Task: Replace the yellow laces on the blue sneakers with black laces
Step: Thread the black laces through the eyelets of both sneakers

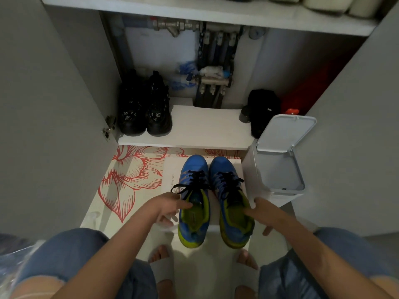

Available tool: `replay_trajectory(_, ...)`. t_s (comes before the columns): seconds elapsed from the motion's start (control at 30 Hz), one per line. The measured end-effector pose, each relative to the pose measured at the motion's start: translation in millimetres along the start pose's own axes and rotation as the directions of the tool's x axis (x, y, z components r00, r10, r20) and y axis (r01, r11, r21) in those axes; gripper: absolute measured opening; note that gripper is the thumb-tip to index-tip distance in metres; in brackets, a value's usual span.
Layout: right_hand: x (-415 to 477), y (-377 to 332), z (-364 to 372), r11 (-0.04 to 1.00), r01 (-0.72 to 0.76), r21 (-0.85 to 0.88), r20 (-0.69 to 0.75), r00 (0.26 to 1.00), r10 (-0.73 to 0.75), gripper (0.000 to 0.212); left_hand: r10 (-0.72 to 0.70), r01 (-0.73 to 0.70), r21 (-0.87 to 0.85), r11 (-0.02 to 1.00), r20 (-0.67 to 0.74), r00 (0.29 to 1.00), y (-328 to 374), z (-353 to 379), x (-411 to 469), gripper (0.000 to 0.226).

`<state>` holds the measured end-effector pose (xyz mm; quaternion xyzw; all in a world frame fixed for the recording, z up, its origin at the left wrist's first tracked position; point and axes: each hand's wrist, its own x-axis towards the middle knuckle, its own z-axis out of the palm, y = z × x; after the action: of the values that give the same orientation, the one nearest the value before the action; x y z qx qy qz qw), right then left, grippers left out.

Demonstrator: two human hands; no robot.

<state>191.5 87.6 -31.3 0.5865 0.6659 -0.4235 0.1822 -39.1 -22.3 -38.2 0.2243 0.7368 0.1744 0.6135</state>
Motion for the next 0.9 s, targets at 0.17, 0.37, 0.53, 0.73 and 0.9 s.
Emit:
replay_trajectory(0.17, 6.7, 5.1, 16.5, 0.997, 0.008, 0.075, -0.048, 0.999, -0.005, 0.033, 0.209, -0.148, 0.211, 0.966, -0.307, 0.928, -5.8, 29.5, 9.5, 0.049)
replay_trajectory(0.37, 12.2, 10.7, 25.2, 0.976, 0.041, 0.214, -0.081, 0.996, -0.024, 0.028, 0.322, -0.139, 0.43, 0.892, -0.389, 0.863, -21.5, 41.4, 22.2, 0.046)
replay_trajectory(0.53, 16.2, 5.5, 35.1, 0.972, 0.096, 0.216, -0.083, 0.993, -0.08, 0.026, 0.327, -0.13, 0.455, 0.881, -0.387, 0.862, -21.4, 47.2, 28.1, 0.051)
replay_trajectory(0.73, 20.7, 5.8, 36.5, 0.97, 0.149, 0.191, -0.172, 0.978, -0.116, 0.025, 0.361, -0.146, 0.491, 0.859, -0.378, 0.852, -18.3, 42.0, 32.2, 0.06)
replay_trajectory(0.9, 32.9, -7.0, 20.5, 0.944, 0.215, 0.248, -0.278, 0.95, -0.144, 0.018, 0.416, -0.24, 0.442, 0.864, -0.361, 0.835, 13.5, 10.7, 41.2, 0.047)
